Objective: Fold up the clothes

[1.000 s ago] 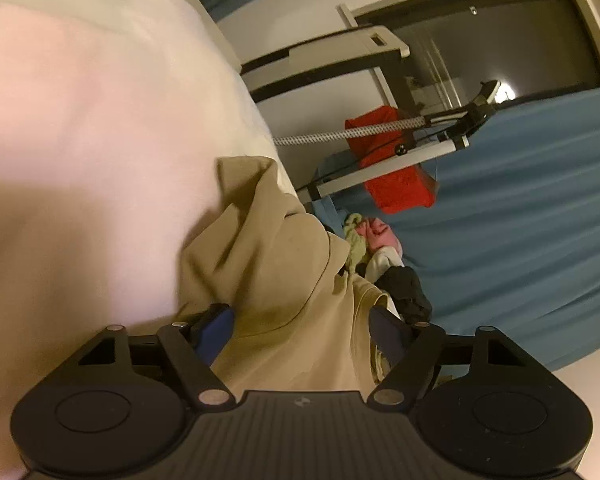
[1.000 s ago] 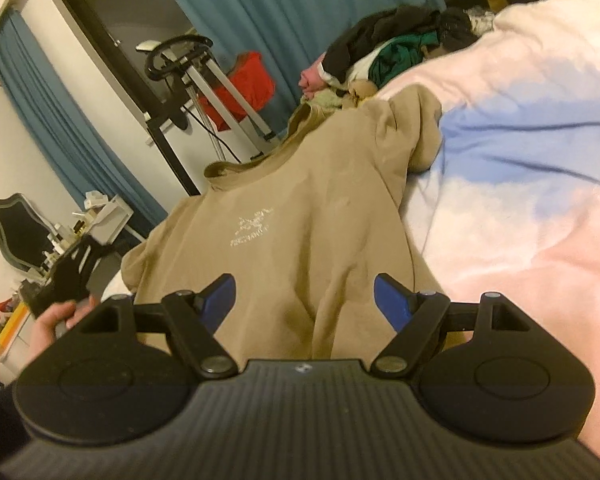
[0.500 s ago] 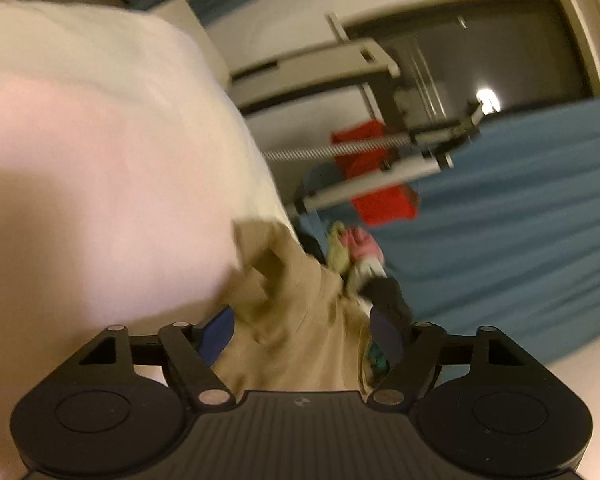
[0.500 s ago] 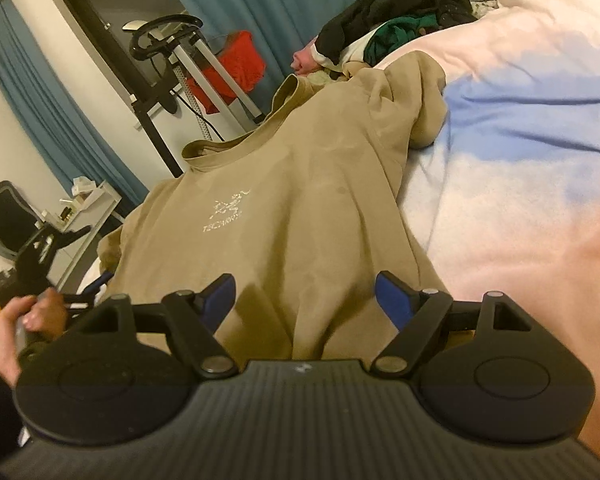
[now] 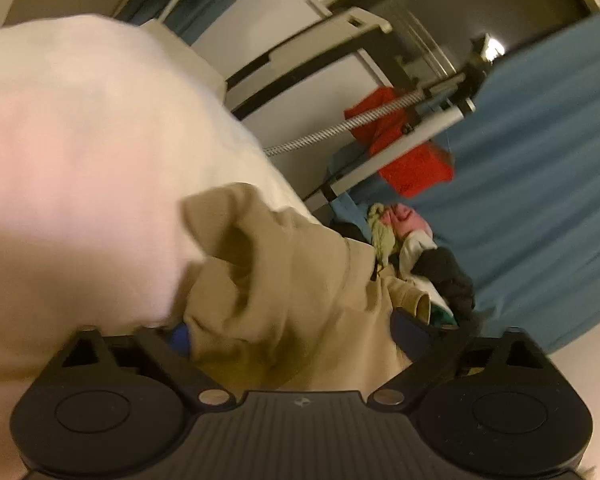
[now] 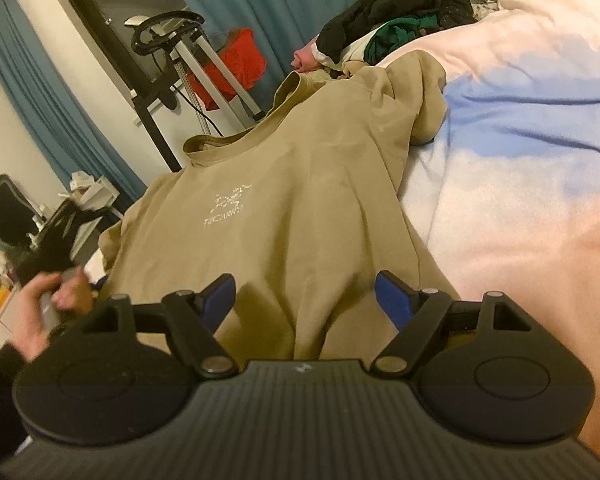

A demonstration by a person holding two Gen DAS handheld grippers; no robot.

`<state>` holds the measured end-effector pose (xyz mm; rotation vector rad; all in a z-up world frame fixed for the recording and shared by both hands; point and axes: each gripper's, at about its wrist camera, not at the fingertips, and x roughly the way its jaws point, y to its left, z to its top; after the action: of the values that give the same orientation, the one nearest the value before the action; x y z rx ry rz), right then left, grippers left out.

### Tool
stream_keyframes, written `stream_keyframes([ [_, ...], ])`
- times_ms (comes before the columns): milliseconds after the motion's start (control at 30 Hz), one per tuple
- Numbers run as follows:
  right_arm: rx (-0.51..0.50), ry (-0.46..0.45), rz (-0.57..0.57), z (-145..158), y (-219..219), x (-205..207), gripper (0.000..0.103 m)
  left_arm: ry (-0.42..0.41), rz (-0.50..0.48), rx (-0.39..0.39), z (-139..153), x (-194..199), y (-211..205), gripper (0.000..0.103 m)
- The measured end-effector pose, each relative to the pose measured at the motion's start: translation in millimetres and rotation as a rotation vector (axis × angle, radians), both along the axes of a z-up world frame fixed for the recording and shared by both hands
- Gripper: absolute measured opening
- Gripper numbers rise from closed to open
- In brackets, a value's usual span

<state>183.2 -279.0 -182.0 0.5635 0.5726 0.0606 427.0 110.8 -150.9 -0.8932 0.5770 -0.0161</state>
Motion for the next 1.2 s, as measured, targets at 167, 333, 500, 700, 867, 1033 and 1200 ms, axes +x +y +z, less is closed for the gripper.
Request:
stream_keyframes([
  [167, -0.011, -0.002, 0.003, -1.7, 1.3, 1.7, 0.079, 0.065, 0.048, 0.001, 14.0, 23.6, 23.6, 0.010],
  [333, 0.002, -0.004, 0.005, -3.7, 0.1, 3.3, 0.080, 0.035, 0.136, 0.054, 40.0, 31.4, 60.7, 0.007],
  [500, 0.015, -0.004, 0.003, -3.9, -1.1, 3.5, 0.079, 0.066, 0.140, 0.196, 51.6, 50.0, 74.2, 0.014],
  [700, 0.000, -0.007, 0.004, -3.4, 0.1, 4.3, 0.079, 0.040, 0.139, 0.218, 60.4, 19.9, 115.8, 0.019],
  [867, -0.007, -0.012, 0.003, -2.7, 1.2, 4.7, 0.080, 0.064, 0.092, 0.377, 77.9, -16.1, 111.5, 0.086],
  [1033, -0.027, -0.025, 0.002, 1.2, 1.9, 3.0, 0.080, 0.020, -0.001, 0.501, 102.4, -65.6, 78.6, 0.091],
  [1200, -0.049, -0.063, -0.008, 12.3, 1.0, -6.2, 0.080, -0.028, -0.128, 0.553, 125.8, -132.9, 19.0, 0.092],
])
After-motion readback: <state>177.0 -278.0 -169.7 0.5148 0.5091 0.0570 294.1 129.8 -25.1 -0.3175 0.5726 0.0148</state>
